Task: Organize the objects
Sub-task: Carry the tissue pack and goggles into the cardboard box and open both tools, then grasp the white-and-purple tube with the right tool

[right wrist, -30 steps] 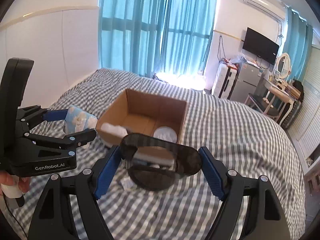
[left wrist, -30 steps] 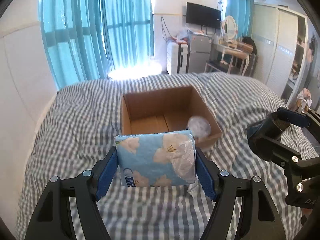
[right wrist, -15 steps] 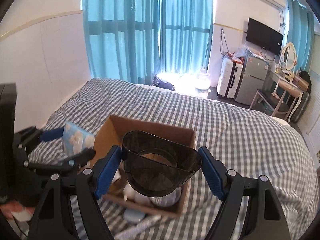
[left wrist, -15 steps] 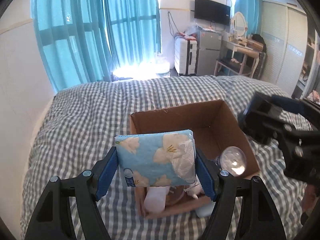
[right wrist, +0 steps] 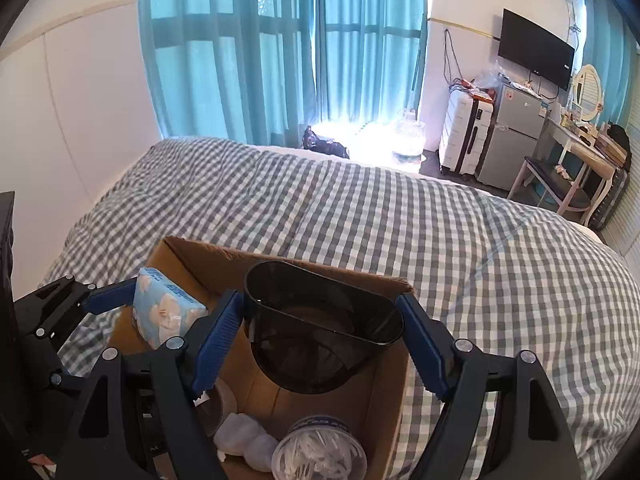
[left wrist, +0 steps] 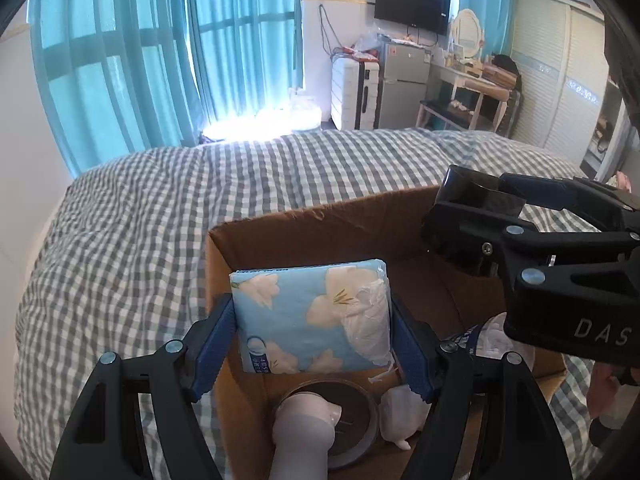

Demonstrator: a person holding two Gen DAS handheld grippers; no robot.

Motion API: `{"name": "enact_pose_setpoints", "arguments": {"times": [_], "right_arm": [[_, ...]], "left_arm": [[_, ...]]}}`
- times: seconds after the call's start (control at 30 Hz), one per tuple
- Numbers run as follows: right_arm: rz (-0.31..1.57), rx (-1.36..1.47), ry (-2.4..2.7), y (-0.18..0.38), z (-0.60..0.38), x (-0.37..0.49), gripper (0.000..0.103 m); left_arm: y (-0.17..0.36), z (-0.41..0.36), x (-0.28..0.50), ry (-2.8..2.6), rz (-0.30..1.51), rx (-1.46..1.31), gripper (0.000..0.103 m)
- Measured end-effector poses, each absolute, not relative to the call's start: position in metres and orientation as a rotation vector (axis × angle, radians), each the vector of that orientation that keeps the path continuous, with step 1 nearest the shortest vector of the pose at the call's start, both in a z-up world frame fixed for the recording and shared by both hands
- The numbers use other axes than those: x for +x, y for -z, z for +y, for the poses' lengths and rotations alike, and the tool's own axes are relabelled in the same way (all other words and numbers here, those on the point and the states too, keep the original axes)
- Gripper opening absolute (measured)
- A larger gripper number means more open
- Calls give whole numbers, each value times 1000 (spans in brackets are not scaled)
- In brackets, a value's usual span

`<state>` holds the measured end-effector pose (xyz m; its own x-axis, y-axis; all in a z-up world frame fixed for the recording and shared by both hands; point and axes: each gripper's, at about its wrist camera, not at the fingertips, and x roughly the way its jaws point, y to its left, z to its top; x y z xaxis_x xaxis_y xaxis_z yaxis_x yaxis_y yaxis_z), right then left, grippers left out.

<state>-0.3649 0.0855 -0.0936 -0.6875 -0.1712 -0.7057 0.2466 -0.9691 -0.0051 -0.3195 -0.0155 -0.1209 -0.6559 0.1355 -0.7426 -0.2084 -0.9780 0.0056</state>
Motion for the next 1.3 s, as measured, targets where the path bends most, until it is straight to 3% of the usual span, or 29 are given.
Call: {"name": "enact_pose_setpoints", "arguments": {"times": [0.27, 0.37, 0.43, 0.97, 1.3], "right_arm": [[62, 1138, 2654, 99, 91, -362, 78], [21, 1109, 2684, 87, 95, -355, 88], [-2, 1067, 2732, 72, 100, -345, 89], [40, 902, 2816, -46, 121, -220, 89], [110, 986, 2799, -3, 123, -158, 89]], "left_arm": [[131, -8, -317, -2653, 115, -1216, 78], [126, -7, -311, -2649, 114, -1215, 92], [118, -7, -304, -2658, 112, -1203, 100], [7, -29, -208, -2808, 114, -1054, 103], [27, -48, -149, -2835, 34, -1112, 103]]}}
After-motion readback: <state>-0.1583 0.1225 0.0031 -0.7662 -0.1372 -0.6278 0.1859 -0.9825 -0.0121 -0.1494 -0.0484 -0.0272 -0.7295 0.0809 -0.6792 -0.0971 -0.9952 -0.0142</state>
